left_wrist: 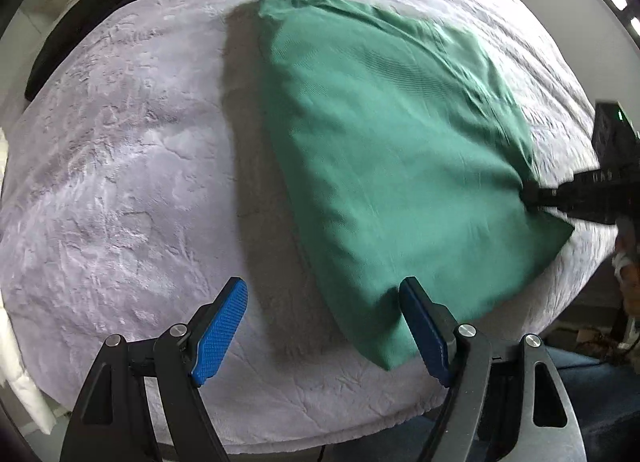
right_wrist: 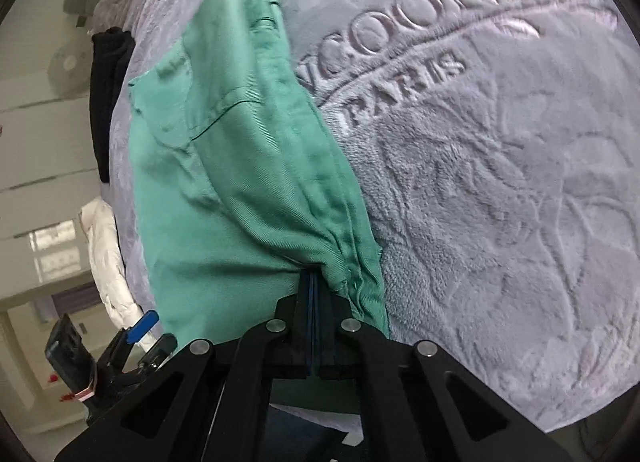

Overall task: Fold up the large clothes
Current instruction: 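Open the right gripper and withdraw it from the shirt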

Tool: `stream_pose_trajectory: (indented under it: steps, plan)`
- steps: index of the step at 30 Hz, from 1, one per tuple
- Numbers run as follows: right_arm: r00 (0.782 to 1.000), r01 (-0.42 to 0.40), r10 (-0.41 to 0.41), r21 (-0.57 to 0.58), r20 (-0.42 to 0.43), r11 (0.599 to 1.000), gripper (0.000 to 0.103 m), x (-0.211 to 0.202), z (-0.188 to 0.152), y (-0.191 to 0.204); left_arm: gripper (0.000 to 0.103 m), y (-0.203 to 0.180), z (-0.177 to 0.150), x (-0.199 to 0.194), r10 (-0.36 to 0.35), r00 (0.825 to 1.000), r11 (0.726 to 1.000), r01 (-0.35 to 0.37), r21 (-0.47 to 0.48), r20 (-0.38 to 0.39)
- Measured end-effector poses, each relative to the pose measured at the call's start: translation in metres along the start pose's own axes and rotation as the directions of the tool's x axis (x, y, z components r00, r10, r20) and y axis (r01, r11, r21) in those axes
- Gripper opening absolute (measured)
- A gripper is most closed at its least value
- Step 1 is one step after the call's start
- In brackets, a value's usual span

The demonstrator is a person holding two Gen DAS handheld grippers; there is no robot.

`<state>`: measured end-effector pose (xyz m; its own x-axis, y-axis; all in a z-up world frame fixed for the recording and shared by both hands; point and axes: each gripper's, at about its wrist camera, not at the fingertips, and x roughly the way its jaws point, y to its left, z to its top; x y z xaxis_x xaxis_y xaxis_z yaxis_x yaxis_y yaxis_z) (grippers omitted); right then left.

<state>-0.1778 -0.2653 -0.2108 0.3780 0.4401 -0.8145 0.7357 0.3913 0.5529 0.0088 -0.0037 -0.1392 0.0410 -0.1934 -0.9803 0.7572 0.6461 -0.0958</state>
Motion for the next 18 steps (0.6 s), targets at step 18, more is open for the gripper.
stream_pose_trajectory:
  steps: [18]
  plan:
    - [0.985, 0.171, -0.165, -0.123, 0.056, 0.978, 0.005, -0.058, -0.004, 0.047, 0.095, 0.002, 0.039, -0.013, 0.103, 0.995, 0.991, -0.104, -0.090, -0.013]
